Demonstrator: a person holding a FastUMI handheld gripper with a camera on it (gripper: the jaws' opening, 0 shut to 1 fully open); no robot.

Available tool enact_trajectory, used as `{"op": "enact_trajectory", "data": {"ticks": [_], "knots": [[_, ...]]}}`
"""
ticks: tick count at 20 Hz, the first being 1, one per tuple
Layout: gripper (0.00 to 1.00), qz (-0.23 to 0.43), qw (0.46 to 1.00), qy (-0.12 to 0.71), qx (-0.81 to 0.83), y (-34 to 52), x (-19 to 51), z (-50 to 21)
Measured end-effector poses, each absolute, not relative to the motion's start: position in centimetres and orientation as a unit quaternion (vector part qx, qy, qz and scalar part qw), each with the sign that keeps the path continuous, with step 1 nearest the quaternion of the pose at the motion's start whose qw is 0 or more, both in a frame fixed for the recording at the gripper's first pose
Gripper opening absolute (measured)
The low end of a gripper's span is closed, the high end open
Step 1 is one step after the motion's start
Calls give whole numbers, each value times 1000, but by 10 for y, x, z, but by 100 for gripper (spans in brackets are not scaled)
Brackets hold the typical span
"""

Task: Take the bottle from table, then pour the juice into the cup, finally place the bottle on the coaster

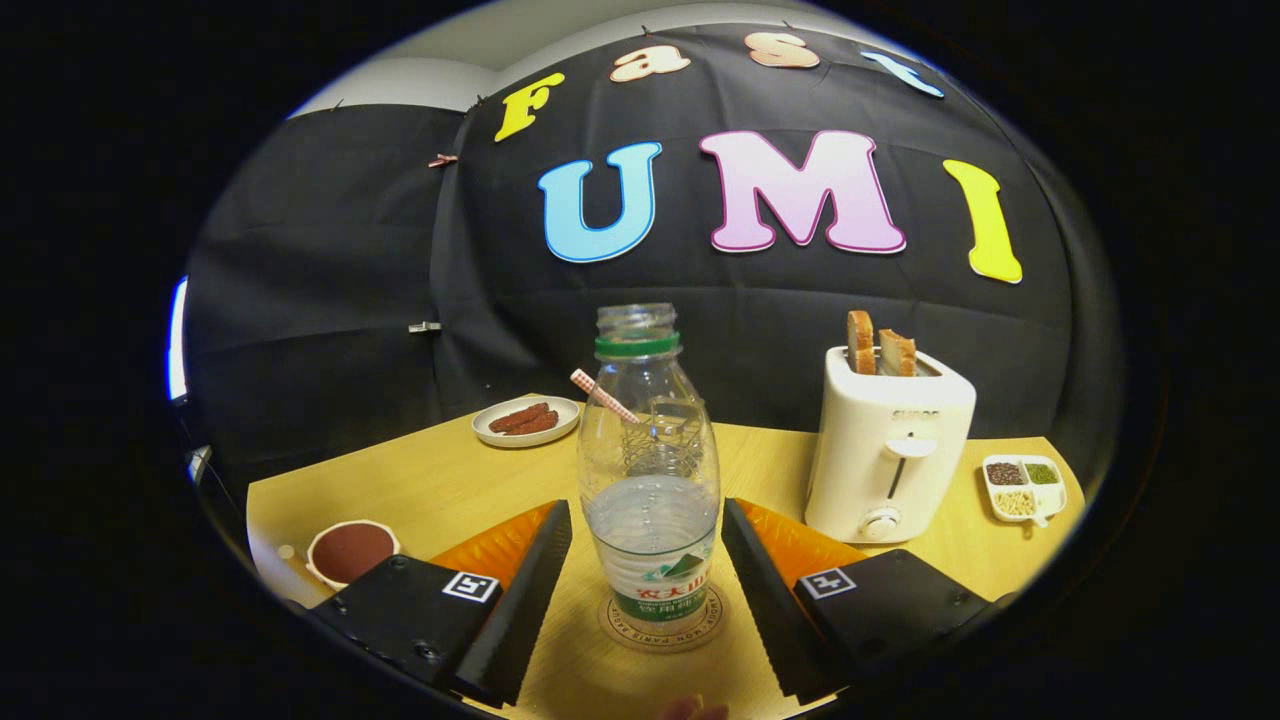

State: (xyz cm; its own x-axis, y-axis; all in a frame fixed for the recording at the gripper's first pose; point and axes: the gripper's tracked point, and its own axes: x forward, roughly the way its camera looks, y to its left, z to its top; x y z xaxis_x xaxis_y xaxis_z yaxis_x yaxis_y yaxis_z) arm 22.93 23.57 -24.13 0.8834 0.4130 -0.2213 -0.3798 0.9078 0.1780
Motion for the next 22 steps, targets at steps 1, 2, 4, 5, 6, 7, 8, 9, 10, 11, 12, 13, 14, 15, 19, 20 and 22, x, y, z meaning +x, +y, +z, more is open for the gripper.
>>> {"op": "enact_trajectory", "data": {"ticks": [1,2,4,5,6,7,8,9,10,11,12,13,14,15,19,20,22], "knots": [[93,205,968,132,63,233,222,-237],[93,206,967,134,63,229,213,-231],[93,211,967,133,60,226,193,-212],[93,213,966,131,57,225,182,-202],[93,215,966,131,55,224,172,-192],[93,218,965,135,52,224,162,-184],[93,221,965,135,51,224,151,-173],[93,222,964,134,51,222,140,-160],[93,225,965,129,49,221,130,-145],[93,221,966,122,46,216,123,-130],[93,221,967,116,42,213,115,-116],[93,217,969,110,39,208,107,-103],[93,216,970,103,35,205,100,-89],[93,212,972,96,27,200,94,-77],[95,190,980,65,7,183,66,-33],[95,181,982,61,7,177,63,-22],[96,167,984,53,11,169,57,-5]]}}
